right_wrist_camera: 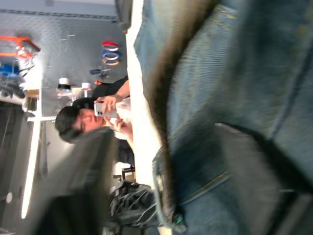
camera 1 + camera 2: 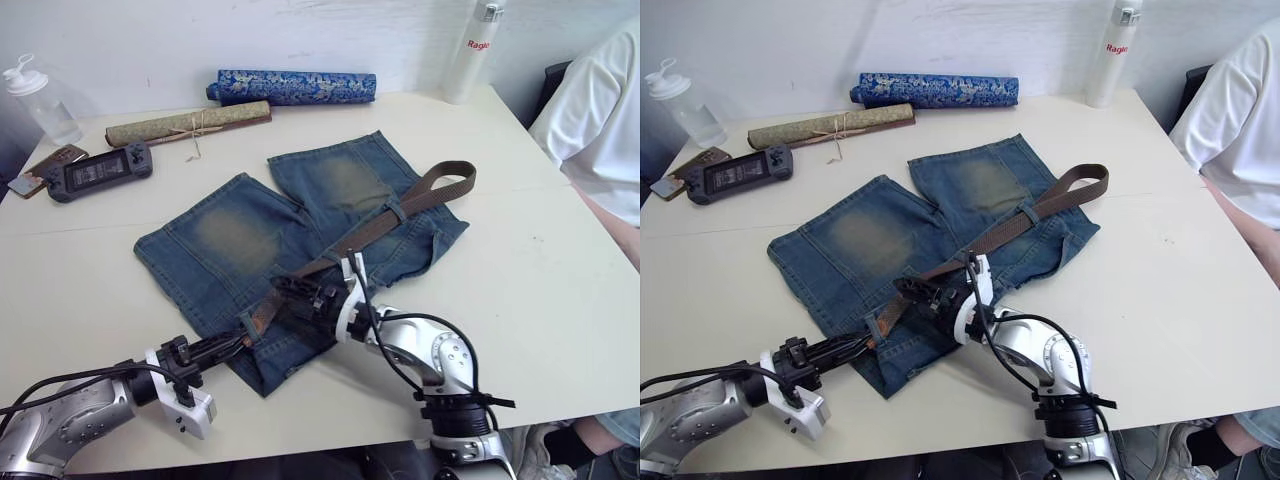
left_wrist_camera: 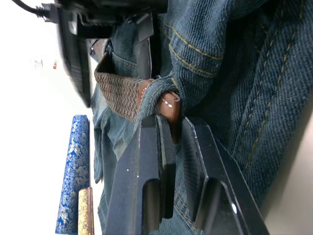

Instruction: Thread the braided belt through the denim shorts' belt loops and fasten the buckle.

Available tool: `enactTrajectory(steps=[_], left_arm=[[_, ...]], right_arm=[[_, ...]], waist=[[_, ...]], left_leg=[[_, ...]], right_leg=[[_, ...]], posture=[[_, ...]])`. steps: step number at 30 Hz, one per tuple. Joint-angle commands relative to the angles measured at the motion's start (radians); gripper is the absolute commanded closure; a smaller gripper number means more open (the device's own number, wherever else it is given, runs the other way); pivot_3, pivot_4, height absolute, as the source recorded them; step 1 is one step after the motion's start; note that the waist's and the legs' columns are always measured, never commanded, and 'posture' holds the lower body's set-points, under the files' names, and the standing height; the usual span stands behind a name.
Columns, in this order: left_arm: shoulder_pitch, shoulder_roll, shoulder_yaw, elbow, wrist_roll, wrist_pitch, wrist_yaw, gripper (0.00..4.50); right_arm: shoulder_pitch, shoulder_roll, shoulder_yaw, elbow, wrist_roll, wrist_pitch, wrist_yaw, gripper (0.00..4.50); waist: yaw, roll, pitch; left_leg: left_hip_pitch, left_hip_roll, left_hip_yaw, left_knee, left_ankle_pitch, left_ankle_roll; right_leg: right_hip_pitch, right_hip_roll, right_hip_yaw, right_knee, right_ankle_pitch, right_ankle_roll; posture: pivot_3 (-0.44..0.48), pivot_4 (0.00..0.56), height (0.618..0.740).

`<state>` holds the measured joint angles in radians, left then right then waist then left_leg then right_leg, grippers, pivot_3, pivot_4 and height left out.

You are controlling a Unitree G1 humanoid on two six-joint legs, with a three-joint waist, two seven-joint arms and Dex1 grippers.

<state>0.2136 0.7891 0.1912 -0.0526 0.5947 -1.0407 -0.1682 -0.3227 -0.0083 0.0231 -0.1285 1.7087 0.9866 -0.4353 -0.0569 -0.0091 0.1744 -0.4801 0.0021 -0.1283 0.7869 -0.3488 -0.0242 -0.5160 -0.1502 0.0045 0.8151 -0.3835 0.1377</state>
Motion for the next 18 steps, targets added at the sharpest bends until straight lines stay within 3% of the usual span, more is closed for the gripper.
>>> enactTrajectory(steps=[1,4,8,13,18], left_arm=[[0.04,0.03,0.065,0.014,-0.047,0.005,0.018,4.47],[0.056,0.04,0.069,0.018,-0.086,0.012,0.014,4.47],[0.072,0.059,0.075,0.026,-0.131,0.008,0.0,4.47],[0.081,0.086,0.071,0.05,-0.183,0.002,-0.017,4.47],[0.146,0.14,0.118,0.141,-0.186,-0.08,-0.014,4.47]], right_arm=[[0.018,-0.115,-0.077,-0.108,-0.008,-0.021,0.007,0.29],[0.031,-0.238,-0.05,-0.165,-0.128,0.001,0.069,0.29],[0.054,-0.322,0.047,-0.171,-0.354,-0.002,0.137,0.29],[0.044,-0.334,0.151,-0.135,-0.583,-0.03,0.18,0.29],[0.038,-0.322,0.182,-0.112,-0.675,-0.034,0.214,0.29]], waist=[[0.002,0.0,0.0],[0.002,0.0,0.0],[0.003,-0.001,0.0],[0.001,-0.005,-0.002],[0.0,-0.009,-0.006]], left_leg=[[0.0,0.0,0.0,0.0,0.0,0.0],[0.0,0.0,0.0,0.0,0.0,0.0],[0.001,0.001,-0.001,-0.001,0.0,0.0],[0.005,0.001,0.0,-0.002,0.0,0.0],[0.006,0.005,0.0,-0.003,0.0,0.0]], right_leg=[[0.0,0.0,0.0,0.0,0.0,0.0],[0.0,0.0,0.0,-0.001,0.0,0.0],[0.001,0.0,-0.001,-0.001,0.0,0.0],[0.004,0.0,-0.001,-0.002,-0.001,-0.001],[0.006,0.002,-0.002,-0.002,-0.002,-0.004]], posture=[[0.0,0.15,0.645],[0.0,0.15,0.645],[0.0,0.15,0.645],[0.0,0.15,0.645],[0.0,0.15,0.645]])
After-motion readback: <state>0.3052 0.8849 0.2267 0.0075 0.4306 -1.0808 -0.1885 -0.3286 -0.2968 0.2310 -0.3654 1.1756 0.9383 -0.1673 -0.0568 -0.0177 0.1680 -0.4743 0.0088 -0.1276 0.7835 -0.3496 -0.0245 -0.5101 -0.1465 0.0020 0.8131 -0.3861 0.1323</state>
